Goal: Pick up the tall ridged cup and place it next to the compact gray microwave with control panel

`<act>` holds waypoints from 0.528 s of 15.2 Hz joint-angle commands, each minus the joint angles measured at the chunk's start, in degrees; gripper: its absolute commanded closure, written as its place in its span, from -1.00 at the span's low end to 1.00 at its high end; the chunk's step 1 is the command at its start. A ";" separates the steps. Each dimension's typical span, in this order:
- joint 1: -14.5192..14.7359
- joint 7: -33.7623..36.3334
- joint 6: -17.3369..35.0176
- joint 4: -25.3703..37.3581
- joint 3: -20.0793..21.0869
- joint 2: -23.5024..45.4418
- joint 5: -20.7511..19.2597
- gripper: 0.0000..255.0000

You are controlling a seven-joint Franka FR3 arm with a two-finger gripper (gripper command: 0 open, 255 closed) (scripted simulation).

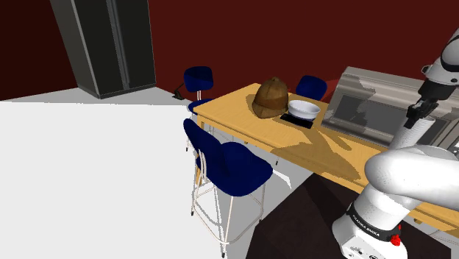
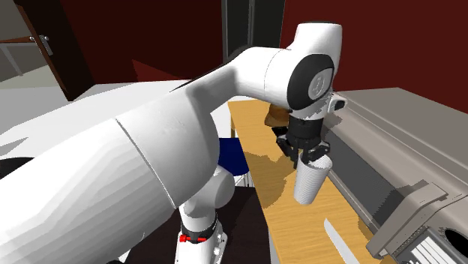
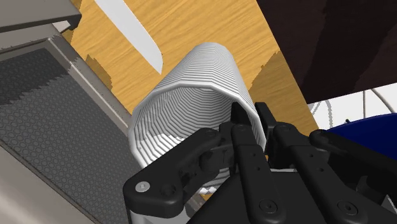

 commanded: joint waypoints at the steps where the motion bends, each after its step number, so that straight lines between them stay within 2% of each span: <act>1: -0.39 0.09 0.94 -1.41 -0.80 -0.50 -0.79 1.00; 8: -1.84 0.56 4.69 -6.50 -4.16 -1.84 -4.04 1.00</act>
